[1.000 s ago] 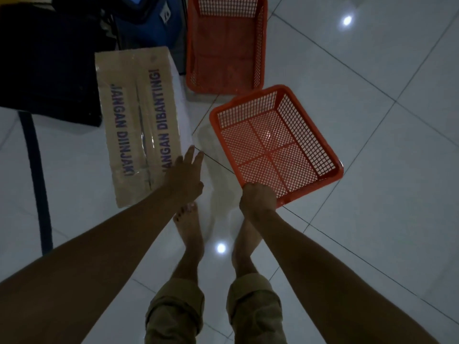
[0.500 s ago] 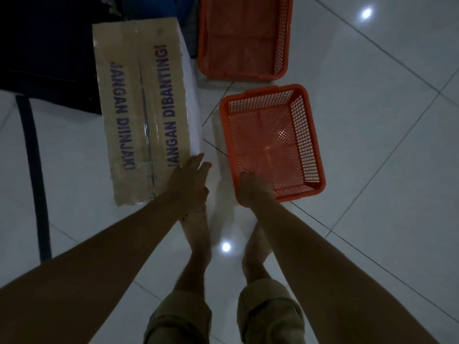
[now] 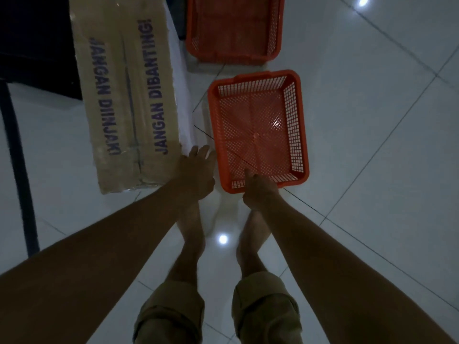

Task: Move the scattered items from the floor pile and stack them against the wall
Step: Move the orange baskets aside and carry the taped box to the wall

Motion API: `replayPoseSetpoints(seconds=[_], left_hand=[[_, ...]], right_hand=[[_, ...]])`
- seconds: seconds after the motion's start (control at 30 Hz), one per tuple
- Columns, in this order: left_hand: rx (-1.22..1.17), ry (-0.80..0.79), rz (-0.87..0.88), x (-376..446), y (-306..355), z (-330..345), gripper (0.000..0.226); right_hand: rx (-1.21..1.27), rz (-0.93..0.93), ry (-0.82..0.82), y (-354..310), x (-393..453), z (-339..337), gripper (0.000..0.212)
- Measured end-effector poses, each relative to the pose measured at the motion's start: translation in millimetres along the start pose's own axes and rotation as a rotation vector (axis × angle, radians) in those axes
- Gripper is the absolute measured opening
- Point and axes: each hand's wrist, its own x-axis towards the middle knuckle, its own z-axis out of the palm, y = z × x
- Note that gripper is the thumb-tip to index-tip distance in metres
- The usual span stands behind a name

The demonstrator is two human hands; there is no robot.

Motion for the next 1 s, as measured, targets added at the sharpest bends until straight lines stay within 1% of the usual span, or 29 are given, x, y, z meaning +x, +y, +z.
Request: replayPoseSetpoints(seconds=[0.07, 0.13, 0.23, 0.33, 0.37, 0.4, 0.47, 0.5, 0.57, 0.67, 0.73, 0.8, 0.87, 0.9, 0.93, 0.97, 1.0], left_hand=[[0.017, -0.026, -0.007, 10, 6, 19, 0.08], [0.037, -0.033, -0.021, 17, 10, 32, 0.081], [0.071, -0.008, -0.021, 21, 11, 41, 0.082], [0.03, 0.053, -0.026, 17, 11, 42, 0.082], [-0.012, 0.105, -0.022, 15, 11, 39, 0.08], [-0.069, 0.193, 0.0, 12, 10, 34, 0.074], [-0.183, 0.414, 0.058, 7, 2, 23, 0.062], [-0.226, 0.498, 0.057, 4, -6, 17, 0.059], [-0.26, 0.551, -0.022, -4, -26, 7, 0.058], [-0.197, 0.611, -0.188, -14, -69, -2, 0.052], [-0.228, 0.577, -0.309, -23, -99, -7, 0.063], [-0.276, 0.501, -0.443, -34, -130, -7, 0.079], [-0.436, 0.387, -0.565, -43, -159, -1, 0.097], [-0.553, 0.31, -0.589, -44, -170, 4, 0.103], [-0.674, 0.233, -0.573, -45, -179, 9, 0.107], [-0.758, 0.18, -0.532, -47, -185, 13, 0.109], [-0.787, 0.151, -0.487, -49, -188, 14, 0.11]], right_hand=[[0.002, 0.006, 0.004, 10, 5, 16, 0.075], [-0.032, -0.004, 0.007, 18, 9, 25, 0.079], [-0.062, -0.011, 0.029, 25, 11, 29, 0.079], [0.03, -0.028, 0.109, 19, 9, 25, 0.072], [0.065, -0.051, 0.142, 14, 8, 21, 0.07], [0.09, -0.081, 0.168, 7, 6, 15, 0.069], [0.119, -0.122, 0.209, -7, 6, 1, 0.071], [0.132, -0.128, 0.235, -16, 6, -5, 0.071], [0.151, -0.15, 0.307, -38, 5, -15, 0.07], [0.135, -0.208, 0.351, -75, 3, -26, 0.078], [0.155, -0.222, 0.35, -100, 4, -30, 0.086], [0.191, -0.246, 0.374, -129, 8, -27, 0.093], [0.181, -0.251, 0.367, -159, 7, -18, 0.095], [0.181, -0.232, 0.348, -173, 6, -14, 0.097], [0.192, -0.205, 0.333, -184, 5, -11, 0.1], [0.208, -0.167, 0.332, -194, 3, -9, 0.102], [0.225, -0.131, 0.344, -201, 3, -8, 0.103]])
